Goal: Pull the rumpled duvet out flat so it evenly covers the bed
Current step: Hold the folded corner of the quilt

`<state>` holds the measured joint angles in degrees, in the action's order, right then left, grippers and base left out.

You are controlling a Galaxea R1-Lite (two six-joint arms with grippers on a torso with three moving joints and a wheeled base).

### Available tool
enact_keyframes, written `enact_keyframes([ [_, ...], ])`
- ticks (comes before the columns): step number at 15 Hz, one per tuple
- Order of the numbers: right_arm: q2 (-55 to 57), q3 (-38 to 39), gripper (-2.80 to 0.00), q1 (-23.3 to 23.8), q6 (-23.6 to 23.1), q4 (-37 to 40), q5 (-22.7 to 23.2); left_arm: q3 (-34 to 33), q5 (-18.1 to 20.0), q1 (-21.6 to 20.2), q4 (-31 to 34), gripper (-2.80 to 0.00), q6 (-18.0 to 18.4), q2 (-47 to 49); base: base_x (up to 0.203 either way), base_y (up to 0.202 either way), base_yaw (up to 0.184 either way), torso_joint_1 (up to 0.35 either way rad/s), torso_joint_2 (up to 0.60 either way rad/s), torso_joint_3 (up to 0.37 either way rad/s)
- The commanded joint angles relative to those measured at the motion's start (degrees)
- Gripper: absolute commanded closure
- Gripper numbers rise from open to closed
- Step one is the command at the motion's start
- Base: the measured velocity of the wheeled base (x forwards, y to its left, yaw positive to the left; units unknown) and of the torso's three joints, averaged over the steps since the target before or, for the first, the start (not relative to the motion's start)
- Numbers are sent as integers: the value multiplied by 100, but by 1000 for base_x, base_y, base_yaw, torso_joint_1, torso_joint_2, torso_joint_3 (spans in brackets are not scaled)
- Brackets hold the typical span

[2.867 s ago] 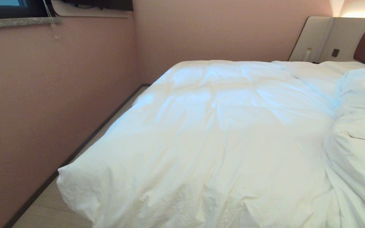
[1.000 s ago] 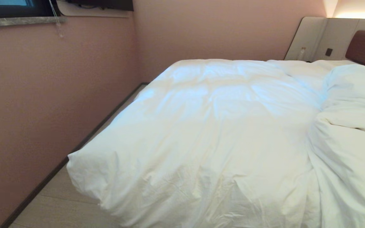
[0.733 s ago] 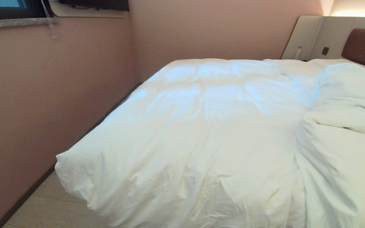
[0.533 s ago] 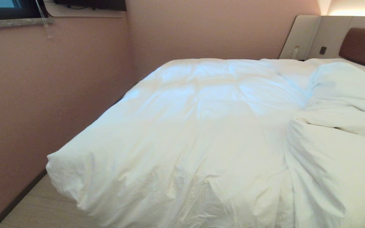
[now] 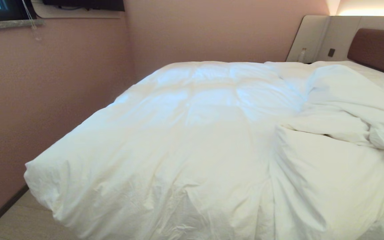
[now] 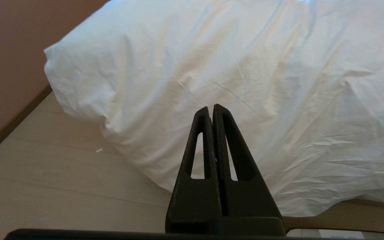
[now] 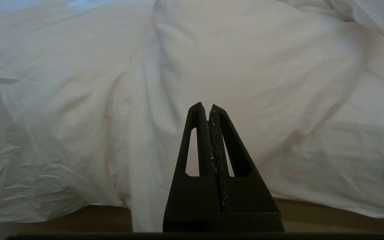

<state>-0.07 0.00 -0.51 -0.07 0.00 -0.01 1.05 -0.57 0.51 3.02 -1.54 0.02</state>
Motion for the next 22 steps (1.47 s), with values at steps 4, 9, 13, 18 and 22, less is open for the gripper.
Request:
enact_keyframes([
  [4,7,0,0,-2,-1,0,1,1,-4,2,5,0,-5,-2,0,-197,1,0,4,3],
  [9,7,0,0,-2,-1,0,1,2,-4,1,5,0,13,-2,0,-195,1,3,2,2],
  [13,7,0,0,-2,-1,0,1,9,5,2,5,0,4,-2,0,-195,1,0,3,2],
  [18,7,0,0,-2,-1,0,1,1,5,2,5,0,13,-2,0,-198,-2,2,4,4],
  [22,7,0,0,-2,-1,0,1,5,5,2,5,0,13,-2,0,-196,-2,5,3,4],
])
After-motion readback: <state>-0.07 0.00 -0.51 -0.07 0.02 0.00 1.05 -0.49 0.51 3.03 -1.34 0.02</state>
